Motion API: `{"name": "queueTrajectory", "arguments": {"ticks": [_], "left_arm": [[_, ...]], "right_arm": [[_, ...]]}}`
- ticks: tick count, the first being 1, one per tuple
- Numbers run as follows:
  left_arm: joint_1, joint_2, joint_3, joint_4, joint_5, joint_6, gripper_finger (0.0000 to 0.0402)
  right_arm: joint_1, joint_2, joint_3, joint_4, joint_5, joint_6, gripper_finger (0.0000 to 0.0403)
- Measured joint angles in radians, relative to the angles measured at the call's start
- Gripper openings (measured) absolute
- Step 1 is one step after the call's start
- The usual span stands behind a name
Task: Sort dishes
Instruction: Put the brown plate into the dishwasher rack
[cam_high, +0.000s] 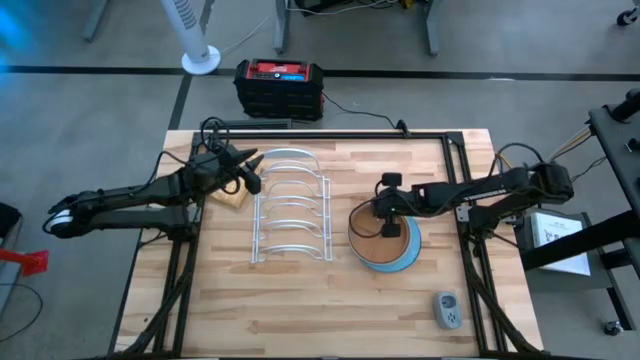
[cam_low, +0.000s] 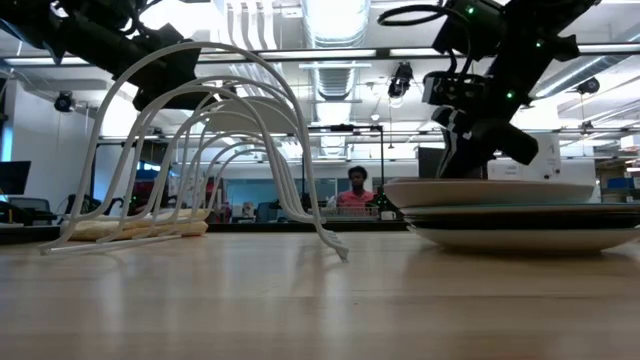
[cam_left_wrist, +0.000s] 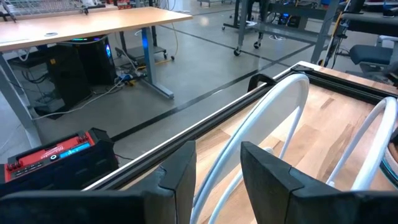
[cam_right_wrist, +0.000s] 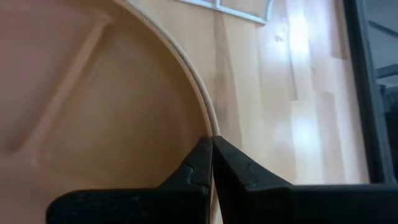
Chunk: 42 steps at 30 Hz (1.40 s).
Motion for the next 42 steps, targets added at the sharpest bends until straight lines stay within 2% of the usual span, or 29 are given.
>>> {"name": "queueTrajectory", "arguments": {"ticks": [9,14,22,31,36,42], "left_arm": [[0.000,0.000,0.000,0.015,0.000,0.000,0.0116],[-0.001,0.000,0.000,0.031,0.020,0.000,0.0116],[-0.001,0.035,0.000,0.169,0.267,-0.009,0.0116],[-0.004,0.175,0.003,0.380,0.466,-0.035,0.0116],[-0.020,0.267,0.129,0.349,0.570,-0.034,0.0116],[-0.069,0.440,0.380,0.095,0.573,0.041,0.0116]], "right_arm": [[0.035,-0.080,0.001,-0.041,0.038,0.008,0.0000],[0.068,-0.122,0.001,-0.063,0.101,0.018,0.0000],[0.112,-0.177,0.002,-0.066,0.148,0.019,0.0000],[0.158,-0.216,0.002,-0.072,0.227,0.001,0.0000],[0.175,-0.217,0.002,-0.072,0.265,-0.034,0.0000],[0.187,-0.218,0.002,-0.071,0.277,-0.046,0.0000]]}}
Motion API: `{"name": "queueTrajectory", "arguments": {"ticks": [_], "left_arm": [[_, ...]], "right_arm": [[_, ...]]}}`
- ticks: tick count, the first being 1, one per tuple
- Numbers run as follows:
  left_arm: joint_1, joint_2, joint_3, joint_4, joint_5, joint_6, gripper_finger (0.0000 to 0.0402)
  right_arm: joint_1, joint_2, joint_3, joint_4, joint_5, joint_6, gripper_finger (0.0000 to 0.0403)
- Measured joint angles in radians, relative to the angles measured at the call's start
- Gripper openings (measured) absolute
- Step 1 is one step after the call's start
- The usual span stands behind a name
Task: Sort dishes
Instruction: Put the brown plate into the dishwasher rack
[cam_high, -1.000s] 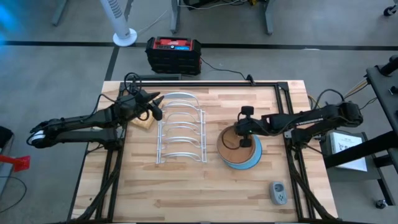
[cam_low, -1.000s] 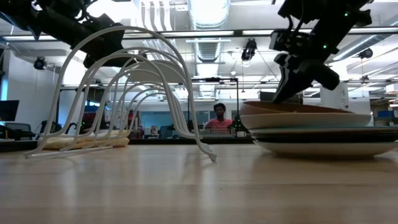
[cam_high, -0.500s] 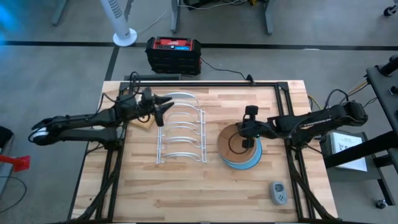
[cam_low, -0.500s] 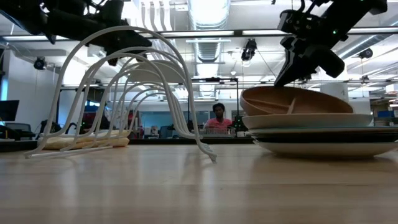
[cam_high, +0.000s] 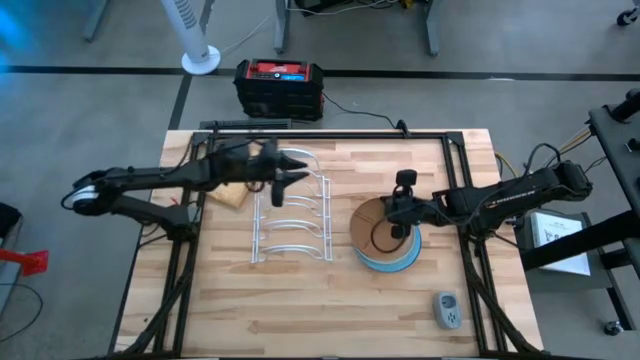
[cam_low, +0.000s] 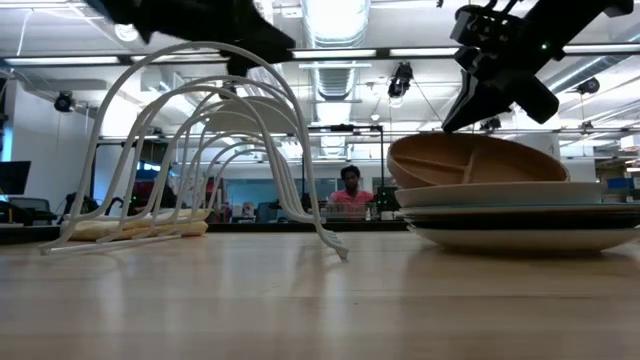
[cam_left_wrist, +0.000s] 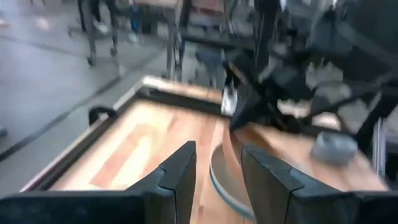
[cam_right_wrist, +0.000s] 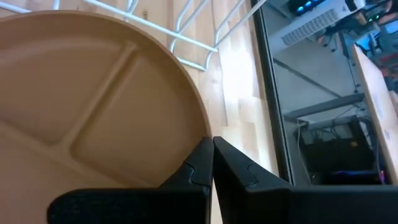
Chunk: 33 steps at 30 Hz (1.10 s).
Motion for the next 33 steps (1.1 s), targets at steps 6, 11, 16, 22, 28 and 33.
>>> {"name": "queueTrajectory", "arguments": {"ticks": [6,11,16,22,28,33], "left_arm": [[-0.034,0.162,0.210,-0.169,0.000,0.064,0.0116],[-0.040,0.224,0.270,-0.179,0.000,0.074,0.0116],[-0.052,0.270,0.302,-0.186,-0.002,0.065,0.0116],[-0.073,0.280,0.314,-0.194,-0.001,0.076,0.0116],[-0.076,0.263,0.314,-0.198,-0.002,0.090,0.0116],[-0.076,0.263,0.301,-0.204,-0.002,0.098,0.0116]], "right_arm": [[0.026,-0.004,0.000,0.004,0.042,-0.009,0.0000],[0.042,-0.009,0.000,0.007,0.041,-0.016,0.0000],[0.032,-0.010,0.000,0.008,-0.002,0.004,0.0000],[-0.025,0.002,0.000,-0.007,-0.067,0.143,0.0017],[-0.099,0.062,-0.002,-0.014,-0.151,0.203,0.0085],[-0.147,0.111,-0.003,-0.005,-0.173,0.196,0.0147]]}}
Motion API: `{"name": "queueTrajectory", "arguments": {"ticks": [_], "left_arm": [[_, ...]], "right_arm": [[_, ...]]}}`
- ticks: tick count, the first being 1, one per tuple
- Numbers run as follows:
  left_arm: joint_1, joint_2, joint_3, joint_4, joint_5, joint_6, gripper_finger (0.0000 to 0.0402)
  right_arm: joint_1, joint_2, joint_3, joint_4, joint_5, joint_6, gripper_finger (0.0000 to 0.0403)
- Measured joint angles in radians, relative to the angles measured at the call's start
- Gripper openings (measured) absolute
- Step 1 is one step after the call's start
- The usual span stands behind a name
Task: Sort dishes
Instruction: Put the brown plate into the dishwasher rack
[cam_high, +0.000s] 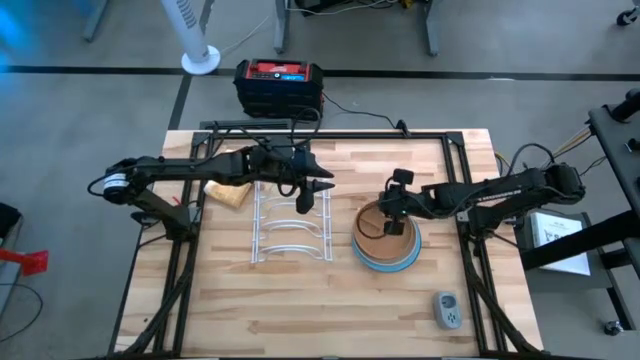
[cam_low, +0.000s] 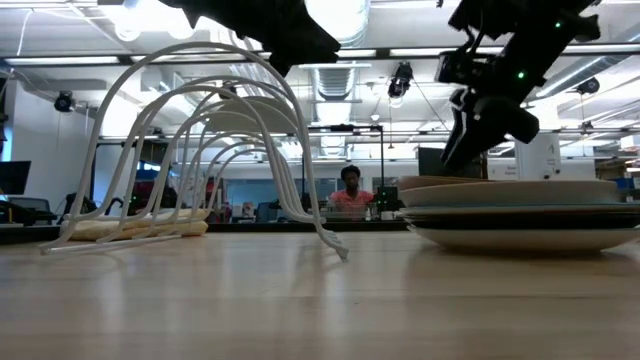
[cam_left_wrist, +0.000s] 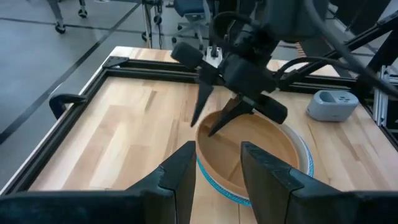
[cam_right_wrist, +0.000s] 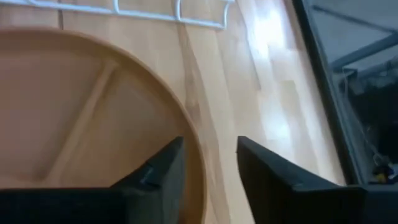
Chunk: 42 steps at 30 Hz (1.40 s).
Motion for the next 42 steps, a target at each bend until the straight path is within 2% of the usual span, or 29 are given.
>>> {"name": "queueTrajectory", "arguments": {"ticks": [6,12,24,42], "left_arm": [[0.000,0.000,-0.002,-0.002,0.000,0.008,0.0116],[0.000,-0.002,-0.003,-0.010,0.000,0.018,0.0116],[0.000,-0.002,-0.003,-0.034,0.000,0.018,0.0116],[0.000,-0.002,-0.003,-0.043,0.000,0.018,0.0116]], "right_arm": [[-0.070,0.019,0.000,0.016,-0.128,0.014,0.0201],[-0.135,0.025,-0.001,0.017,-0.223,0.003,0.0214],[-0.195,0.026,-0.003,0.021,-0.347,-0.039,0.0172],[-0.197,0.026,-0.042,0.108,-0.348,-0.100,0.0106]]}}
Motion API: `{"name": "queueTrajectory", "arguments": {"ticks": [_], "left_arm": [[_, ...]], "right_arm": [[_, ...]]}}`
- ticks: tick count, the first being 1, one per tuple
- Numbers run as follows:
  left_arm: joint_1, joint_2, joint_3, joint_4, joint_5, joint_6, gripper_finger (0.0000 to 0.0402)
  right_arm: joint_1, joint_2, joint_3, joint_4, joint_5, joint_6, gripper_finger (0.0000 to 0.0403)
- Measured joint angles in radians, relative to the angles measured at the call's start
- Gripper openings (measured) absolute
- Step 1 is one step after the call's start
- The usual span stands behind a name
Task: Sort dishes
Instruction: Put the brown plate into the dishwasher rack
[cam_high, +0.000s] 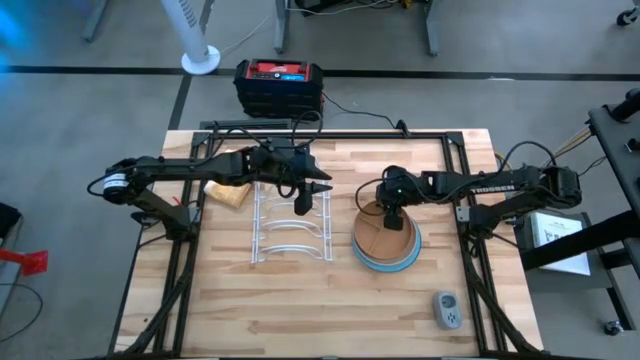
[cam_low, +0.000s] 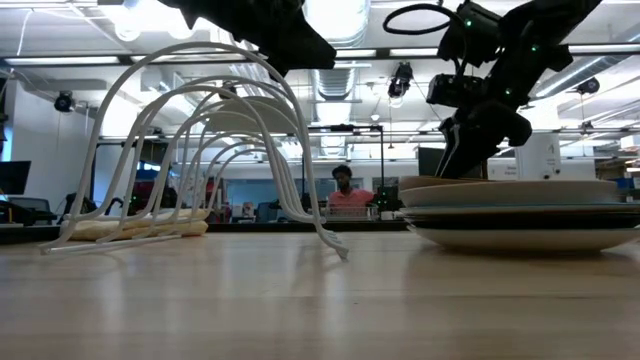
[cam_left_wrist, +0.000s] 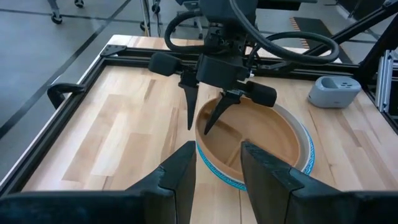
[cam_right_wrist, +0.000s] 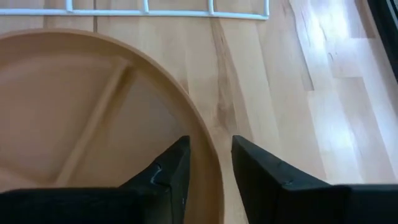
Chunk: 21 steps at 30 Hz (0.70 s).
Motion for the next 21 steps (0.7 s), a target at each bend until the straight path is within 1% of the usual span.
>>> {"name": "queueTrajectory", "arguments": {"ticks": [16,21], "left_arm": [[0.000,0.000,0.000,0.001,0.000,0.008,0.0116],[0.000,0.000,0.000,0.001,0.000,0.008,0.0116]], "right_arm": [[0.001,0.000,-0.023,0.017,-0.001,-0.061,0.0010],[0.001,-0.001,-0.023,0.018,0.002,-0.075,0.0004]]}}
